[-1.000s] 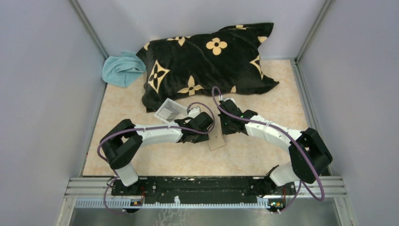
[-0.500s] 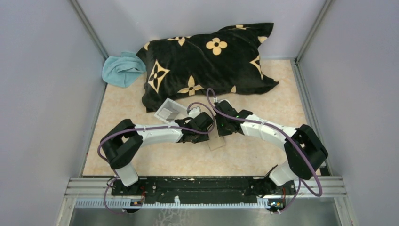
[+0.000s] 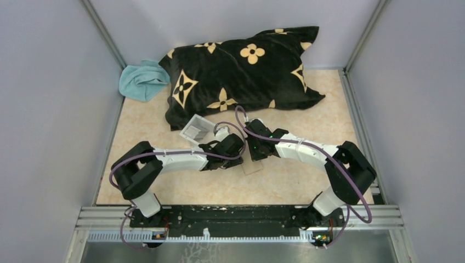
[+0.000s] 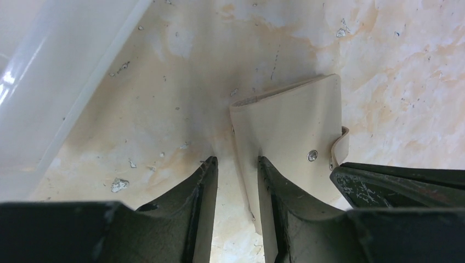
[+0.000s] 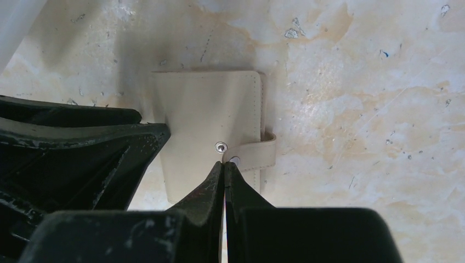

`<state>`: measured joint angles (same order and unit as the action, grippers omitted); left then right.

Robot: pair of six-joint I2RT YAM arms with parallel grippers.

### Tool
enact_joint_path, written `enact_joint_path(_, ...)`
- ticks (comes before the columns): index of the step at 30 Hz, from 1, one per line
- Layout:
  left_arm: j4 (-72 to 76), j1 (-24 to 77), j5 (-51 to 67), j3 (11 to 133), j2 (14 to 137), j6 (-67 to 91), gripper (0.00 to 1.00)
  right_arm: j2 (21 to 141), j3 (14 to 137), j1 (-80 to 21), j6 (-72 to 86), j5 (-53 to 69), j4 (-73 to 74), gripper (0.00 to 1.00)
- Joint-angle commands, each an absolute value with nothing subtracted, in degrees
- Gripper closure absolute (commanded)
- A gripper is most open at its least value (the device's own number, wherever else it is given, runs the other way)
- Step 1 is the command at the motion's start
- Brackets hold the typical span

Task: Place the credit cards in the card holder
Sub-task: Close the card holder at the center of the board.

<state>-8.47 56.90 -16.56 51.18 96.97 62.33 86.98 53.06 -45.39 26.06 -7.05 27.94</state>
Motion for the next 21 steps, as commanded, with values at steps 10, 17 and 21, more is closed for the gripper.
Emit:
enact_joint_path(10, -5.65, 57.49, -14.08, 45.4, 95.19, 63.92, 0.61, 89.33, 57.82, -46.66, 27.09, -7.98, 26.53, 1.0)
enact_joint_path(17, -5.0, 57.48, -13.99, 44.95, 95.02, 63.75, 0.61, 90.26, 57.62, -47.1, 27.3, -8.34, 26.71, 1.0)
enact_joint_path(21, -4.59, 57.48, -14.21, 44.71, 94.83, 63.73, 0.61, 90.52, 57.16, -47.3, 27.53, -8.27, 26.8, 1.0)
